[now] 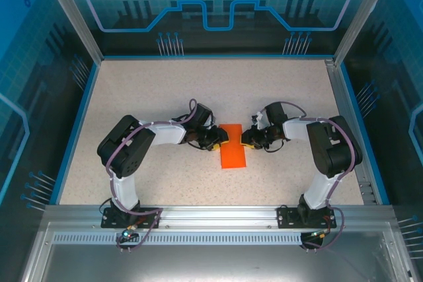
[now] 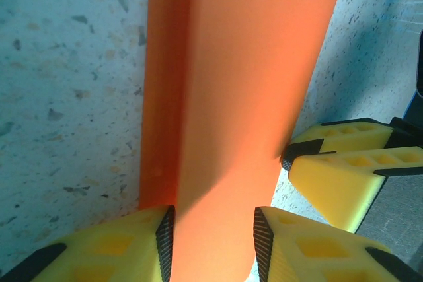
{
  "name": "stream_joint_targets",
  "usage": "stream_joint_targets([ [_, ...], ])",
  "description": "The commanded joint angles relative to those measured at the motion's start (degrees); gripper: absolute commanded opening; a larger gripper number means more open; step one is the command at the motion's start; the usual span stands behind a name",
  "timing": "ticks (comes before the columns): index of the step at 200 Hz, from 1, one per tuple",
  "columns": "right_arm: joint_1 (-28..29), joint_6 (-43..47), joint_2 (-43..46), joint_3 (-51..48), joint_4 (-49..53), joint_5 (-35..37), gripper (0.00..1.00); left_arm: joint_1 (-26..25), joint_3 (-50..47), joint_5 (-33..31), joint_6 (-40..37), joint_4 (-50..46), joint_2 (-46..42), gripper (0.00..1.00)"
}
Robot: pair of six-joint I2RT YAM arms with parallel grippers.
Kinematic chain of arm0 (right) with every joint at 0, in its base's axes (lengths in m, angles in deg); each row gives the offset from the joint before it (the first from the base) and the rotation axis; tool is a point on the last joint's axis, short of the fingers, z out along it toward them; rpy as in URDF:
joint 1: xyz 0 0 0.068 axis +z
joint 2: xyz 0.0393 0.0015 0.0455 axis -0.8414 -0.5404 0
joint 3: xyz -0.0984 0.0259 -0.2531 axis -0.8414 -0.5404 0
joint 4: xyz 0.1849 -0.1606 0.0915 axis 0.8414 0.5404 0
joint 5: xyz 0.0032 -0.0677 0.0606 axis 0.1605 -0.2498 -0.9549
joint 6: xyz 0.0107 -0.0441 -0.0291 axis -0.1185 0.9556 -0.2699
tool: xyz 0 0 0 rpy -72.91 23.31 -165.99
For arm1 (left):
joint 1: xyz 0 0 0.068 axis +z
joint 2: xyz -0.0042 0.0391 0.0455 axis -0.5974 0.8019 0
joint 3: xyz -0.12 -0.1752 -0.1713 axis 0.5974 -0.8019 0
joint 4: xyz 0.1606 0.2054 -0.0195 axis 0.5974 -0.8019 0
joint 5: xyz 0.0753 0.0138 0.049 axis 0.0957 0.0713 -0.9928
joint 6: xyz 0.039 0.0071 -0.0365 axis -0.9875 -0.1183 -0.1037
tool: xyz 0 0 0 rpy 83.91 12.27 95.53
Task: Fold a paper plane with a square sheet of paper (pick it up from the middle)
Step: Fold the triangle a second time at the center of the table.
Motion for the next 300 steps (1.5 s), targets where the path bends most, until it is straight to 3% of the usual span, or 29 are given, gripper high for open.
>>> stream_joint_targets([
  [1, -0.78, -0.05, 0.19, -1.59, 2.77, 0.86, 0.24, -0.01, 0.65, 1.66, 1.03, 1.95, -0.72, 0.40],
  [59, -0.84, 1.14, 6.13, -2.10, 3.78, 1.10, 0.34, 0.27, 1.28, 3.06, 2.06, 3.59, 0.20, 0.26],
  [104, -0.27, 2.68, 14.85, -4.33, 6.78, 6.97, 0.39, 0.34, 1.68, 3.08, 1.66, 2.94, 0.30, 0.14],
  [142, 0.14, 2.20, 16.90, -6.20, 8.57, 9.95, 0.40, 0.68, 3.23, 3.12, -0.39, 1.11, -0.24, 0.00],
  [179, 0.54, 0.03, 19.27, -8.00, 8.00, 11.49, 0.40, 2.03, 5.42, 3.42, -3.47, -2.53, -3.19, 0.00],
  [210, 0.58, -1.11, 24.32, -8.15, 9.72, 14.01, 0.40, 4.02, 8.28, 1.97, -9.36, -11.77, -9.32, 0.00],
  [258, 0.62, -1.02, 31.24, -6.84, 13.18, 15.83, 0.43, 5.85, 19.53, -2.23, -22.71, -35.48, -17.10, 0.00],
  [300, 0.66, -1.55, 34.33, -6.91, 13.93, 16.81, 0.46, 5.85, 25.46, -3.44, -26.59, -43.20, -16.38, 0.00],
])
